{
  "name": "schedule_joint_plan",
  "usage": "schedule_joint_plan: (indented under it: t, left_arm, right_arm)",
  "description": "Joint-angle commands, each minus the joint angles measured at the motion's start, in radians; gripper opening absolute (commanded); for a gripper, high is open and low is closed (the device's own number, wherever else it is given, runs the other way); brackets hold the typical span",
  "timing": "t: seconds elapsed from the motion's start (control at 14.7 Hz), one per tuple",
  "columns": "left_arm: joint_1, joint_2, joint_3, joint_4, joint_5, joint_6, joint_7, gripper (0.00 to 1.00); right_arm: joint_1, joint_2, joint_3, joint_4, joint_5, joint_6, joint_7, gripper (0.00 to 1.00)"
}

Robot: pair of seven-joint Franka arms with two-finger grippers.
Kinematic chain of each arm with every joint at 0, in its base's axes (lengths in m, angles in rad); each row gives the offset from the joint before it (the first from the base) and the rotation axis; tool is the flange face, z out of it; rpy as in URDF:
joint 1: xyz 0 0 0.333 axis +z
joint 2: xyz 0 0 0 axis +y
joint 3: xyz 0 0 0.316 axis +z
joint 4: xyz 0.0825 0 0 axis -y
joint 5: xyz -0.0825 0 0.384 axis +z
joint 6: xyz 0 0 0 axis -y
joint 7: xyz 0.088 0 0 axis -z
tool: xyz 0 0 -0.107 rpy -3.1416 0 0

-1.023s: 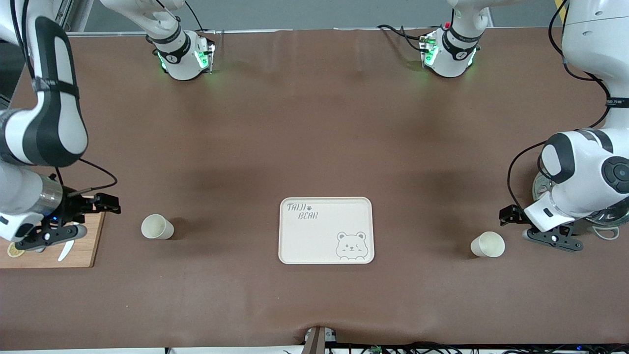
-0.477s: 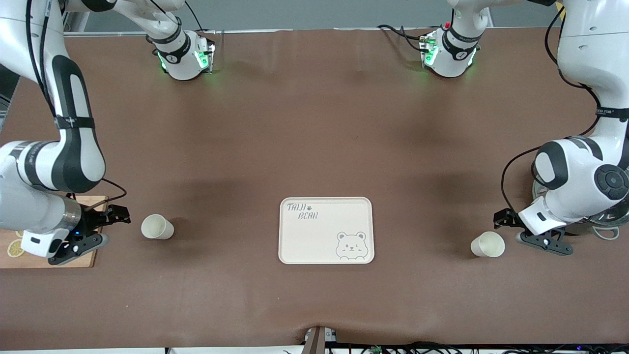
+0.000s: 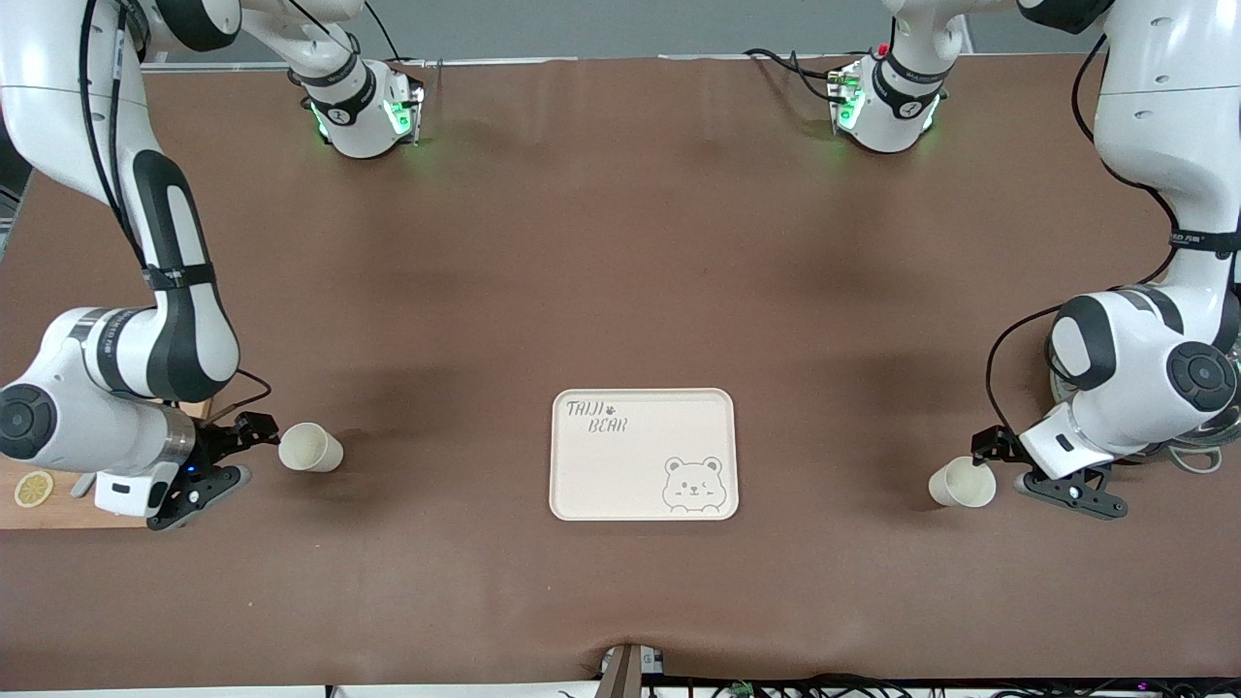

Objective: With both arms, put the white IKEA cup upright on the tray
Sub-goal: 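Reach the left gripper to one white cup while the right gripper reaches the other, then close the left gripper on its cup while the right gripper grips its cup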

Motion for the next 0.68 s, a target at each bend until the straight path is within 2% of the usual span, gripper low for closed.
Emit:
schedule_joint_plan:
  t: [0.0, 0.2, 0.61]
  left_arm:
    - [0.0, 0.046, -0.002, 0.054, -0.008, 0.003, 0.025, 1.0]
    - [0.0, 0.082, -0.002, 0.077, -0.011, 0.019, 0.038, 1.0]
    - [0.0, 0.119, -0.002, 0.1, -0.016, 0.052, 0.029, 1.0]
  right_arm:
    - [0.0, 0.005, 0.015, -0.038, 0.011, 0.061, -0.049, 1.0]
    - [0.002, 0.006, 0.018, -0.079, 0.011, 0.129, -0.082, 1.0]
    - [0.002, 0.04, 0.02, -0.079, 0.011, 0.174, -0.161, 1.0]
